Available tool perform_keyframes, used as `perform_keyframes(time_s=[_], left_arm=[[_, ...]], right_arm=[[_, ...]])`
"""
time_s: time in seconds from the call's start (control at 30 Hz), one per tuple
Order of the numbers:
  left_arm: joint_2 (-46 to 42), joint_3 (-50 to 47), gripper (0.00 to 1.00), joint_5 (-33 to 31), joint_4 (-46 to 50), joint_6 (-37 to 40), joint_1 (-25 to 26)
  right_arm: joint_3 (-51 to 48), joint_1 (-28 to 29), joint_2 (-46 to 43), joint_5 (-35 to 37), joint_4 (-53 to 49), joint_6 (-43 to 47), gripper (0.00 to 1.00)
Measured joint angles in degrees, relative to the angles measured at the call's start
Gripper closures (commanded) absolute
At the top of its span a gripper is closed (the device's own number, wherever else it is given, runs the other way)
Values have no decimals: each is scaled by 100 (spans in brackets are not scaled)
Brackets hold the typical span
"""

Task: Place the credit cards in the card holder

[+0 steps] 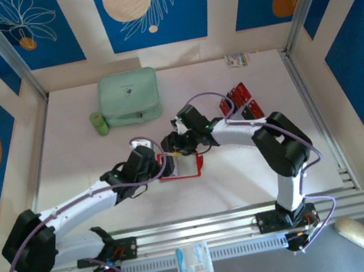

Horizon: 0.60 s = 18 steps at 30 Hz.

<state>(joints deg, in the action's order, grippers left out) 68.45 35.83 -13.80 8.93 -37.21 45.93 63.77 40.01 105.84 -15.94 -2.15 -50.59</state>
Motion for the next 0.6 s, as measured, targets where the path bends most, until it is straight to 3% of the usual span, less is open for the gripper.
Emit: perform_keyframes(time_s=[0.23,0.6], left_arm=[[-199,-116,0,-66,79,0,-55],[125,-254,0,-85,2,7,-87]], right_arm=[[431,131,664,-22,0,-105,50],[450,129,763,-66,31,-203,50]])
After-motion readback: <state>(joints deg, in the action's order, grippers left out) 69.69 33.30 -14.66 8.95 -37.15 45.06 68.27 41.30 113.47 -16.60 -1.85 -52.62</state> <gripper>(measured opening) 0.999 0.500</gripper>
